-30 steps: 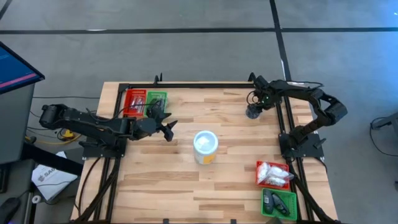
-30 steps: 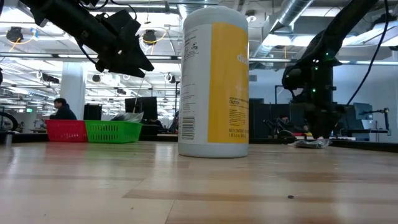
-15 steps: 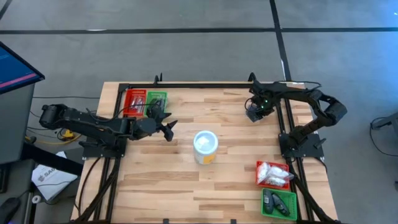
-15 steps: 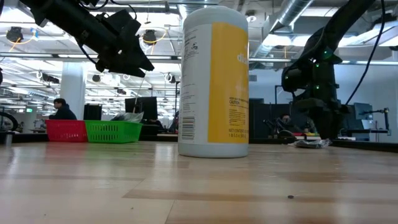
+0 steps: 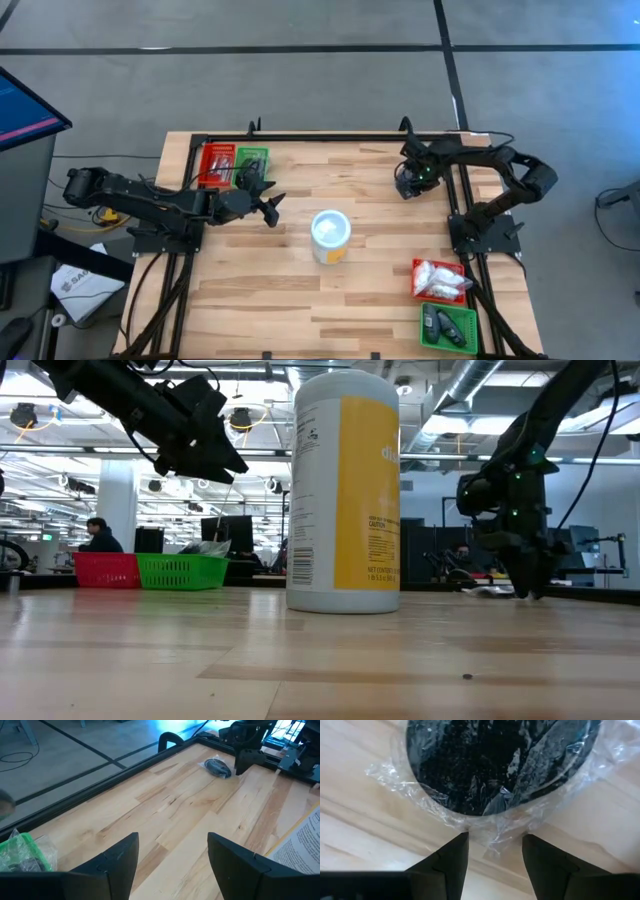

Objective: Pick & Place Travel size toiletries
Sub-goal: Put the black hairbrush into the top green basket

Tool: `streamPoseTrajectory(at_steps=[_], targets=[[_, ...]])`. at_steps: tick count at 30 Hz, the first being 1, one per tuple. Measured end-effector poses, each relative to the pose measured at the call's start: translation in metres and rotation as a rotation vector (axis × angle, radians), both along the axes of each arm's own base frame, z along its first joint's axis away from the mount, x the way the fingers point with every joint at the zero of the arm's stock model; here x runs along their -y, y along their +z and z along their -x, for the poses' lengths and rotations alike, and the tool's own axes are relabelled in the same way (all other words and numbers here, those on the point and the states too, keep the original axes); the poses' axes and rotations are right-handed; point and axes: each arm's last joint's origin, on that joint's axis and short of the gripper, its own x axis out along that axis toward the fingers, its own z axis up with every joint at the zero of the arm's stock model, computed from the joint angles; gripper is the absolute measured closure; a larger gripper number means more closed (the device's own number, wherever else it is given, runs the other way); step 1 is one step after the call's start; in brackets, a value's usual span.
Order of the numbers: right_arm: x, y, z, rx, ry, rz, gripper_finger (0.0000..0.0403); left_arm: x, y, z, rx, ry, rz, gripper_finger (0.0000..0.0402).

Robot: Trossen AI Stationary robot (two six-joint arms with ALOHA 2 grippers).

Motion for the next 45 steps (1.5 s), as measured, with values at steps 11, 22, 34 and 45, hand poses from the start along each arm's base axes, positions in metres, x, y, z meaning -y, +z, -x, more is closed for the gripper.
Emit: streamPoseTrajectory(at_steps=[11,22,34,45], targets=[[0.004,-0.002,-0.005,0.056,0.009,0.073,0.0279,0.000,0.000,0.000,0.003,0.000,0.000,0.0175],[0.003,-0.002,-0.006,0.048,0.037,0.068,0.0400,0.000,0.000,0.000,0.003,0.000,0.000,0.0175],[0.004,0.019,-0.025,0.072,0.102,0.090,0.0402,0.000,0.000,0.000,0.003,0.000,0.000,0.0175],[0.005,0.062,-0.060,0.154,0.232,0.168,0.0403,0.000,0.000,0.000,0.003,-0.001,0.000,0.0175]])
